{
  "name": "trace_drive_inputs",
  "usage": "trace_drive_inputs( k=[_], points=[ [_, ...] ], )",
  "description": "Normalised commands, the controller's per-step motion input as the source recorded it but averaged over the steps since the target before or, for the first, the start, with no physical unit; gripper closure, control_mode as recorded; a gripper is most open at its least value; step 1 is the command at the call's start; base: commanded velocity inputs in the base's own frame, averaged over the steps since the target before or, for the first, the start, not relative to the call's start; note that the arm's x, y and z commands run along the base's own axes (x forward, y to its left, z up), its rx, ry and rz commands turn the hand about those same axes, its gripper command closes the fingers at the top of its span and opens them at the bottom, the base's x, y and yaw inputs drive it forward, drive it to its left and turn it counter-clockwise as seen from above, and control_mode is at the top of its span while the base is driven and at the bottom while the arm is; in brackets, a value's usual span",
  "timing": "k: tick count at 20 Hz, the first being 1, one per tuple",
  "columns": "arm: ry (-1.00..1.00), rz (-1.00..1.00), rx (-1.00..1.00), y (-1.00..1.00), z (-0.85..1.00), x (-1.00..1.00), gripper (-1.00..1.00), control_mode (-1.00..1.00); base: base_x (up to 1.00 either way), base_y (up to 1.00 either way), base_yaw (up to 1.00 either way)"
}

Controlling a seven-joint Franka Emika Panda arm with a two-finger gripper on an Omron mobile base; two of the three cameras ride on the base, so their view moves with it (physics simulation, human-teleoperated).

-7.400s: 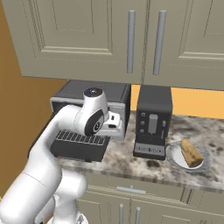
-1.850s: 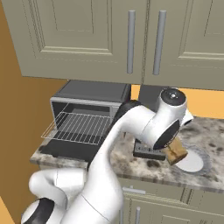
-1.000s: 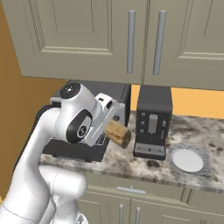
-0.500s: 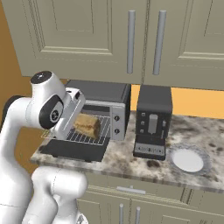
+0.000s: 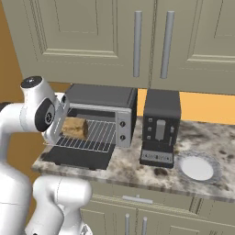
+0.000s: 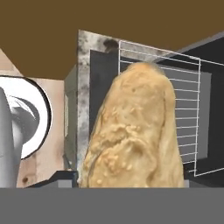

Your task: Pull the toaster oven rack outwards. Pick up the baguette from the plate and place it on the toaster oven rack. Close the toaster oven door fully and set the temperature to the lowest setting.

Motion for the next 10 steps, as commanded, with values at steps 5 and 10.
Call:
trace_drive_inputs(
  k=[5,10],
  points=[
    [0.0,0.08,0.0,0.24,-0.41,0.43,1.0,-1.0,0.0,0.0,0.0],
    [0.0,0.0,0.0,0.08,-0.22,0.42,1.0,-1.0,0.0,0.0,0.0]
  ],
)
